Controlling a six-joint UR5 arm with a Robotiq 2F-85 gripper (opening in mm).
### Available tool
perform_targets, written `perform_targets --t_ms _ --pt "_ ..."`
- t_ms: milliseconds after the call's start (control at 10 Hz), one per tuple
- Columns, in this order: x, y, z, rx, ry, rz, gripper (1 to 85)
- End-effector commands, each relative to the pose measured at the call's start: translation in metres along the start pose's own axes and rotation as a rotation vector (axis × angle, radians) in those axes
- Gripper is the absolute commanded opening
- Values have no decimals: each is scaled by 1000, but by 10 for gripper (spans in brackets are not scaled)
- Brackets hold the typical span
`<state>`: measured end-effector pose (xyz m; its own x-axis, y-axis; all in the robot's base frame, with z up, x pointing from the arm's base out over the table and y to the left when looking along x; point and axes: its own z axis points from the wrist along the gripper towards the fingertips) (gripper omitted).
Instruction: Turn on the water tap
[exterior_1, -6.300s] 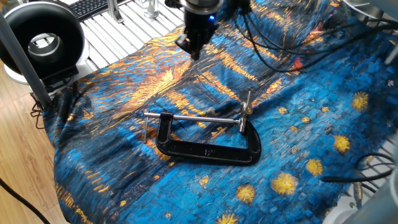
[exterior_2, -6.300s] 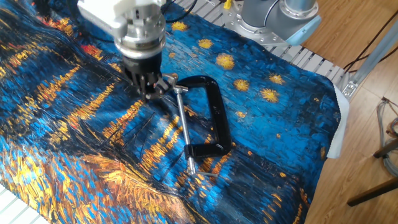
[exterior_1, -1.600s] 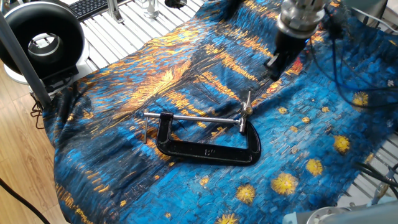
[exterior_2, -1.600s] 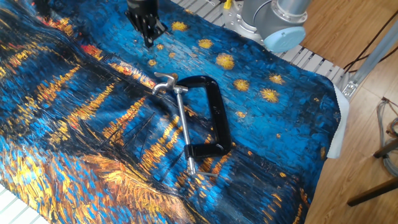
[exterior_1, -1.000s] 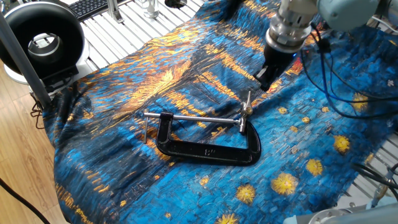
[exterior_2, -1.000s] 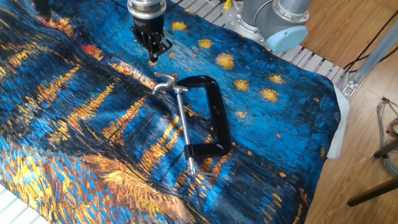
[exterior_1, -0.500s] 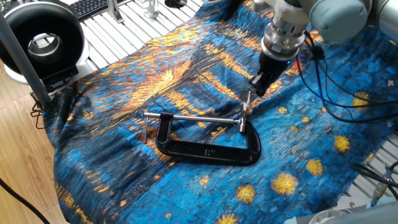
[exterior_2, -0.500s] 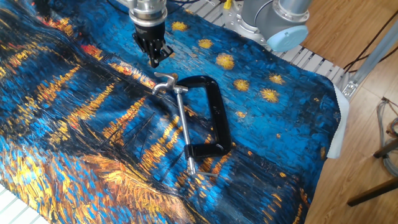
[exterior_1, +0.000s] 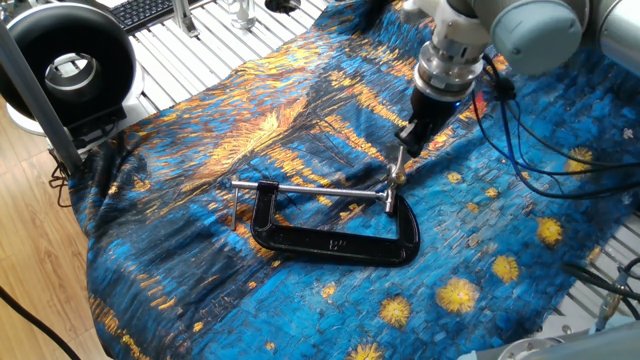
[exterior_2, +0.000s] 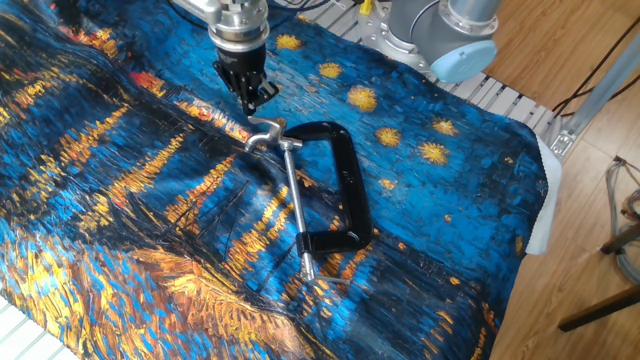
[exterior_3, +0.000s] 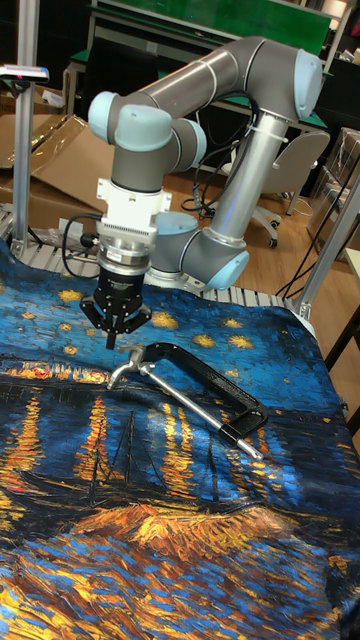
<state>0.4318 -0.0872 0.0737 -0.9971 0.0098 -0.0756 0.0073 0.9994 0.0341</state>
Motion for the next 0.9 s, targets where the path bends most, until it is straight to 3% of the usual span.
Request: perform_targets --t_ms 0,800 --pt "-6 11 0 -6 -8 18 10" --pt "-18 37 2 -22 -20 50 10"
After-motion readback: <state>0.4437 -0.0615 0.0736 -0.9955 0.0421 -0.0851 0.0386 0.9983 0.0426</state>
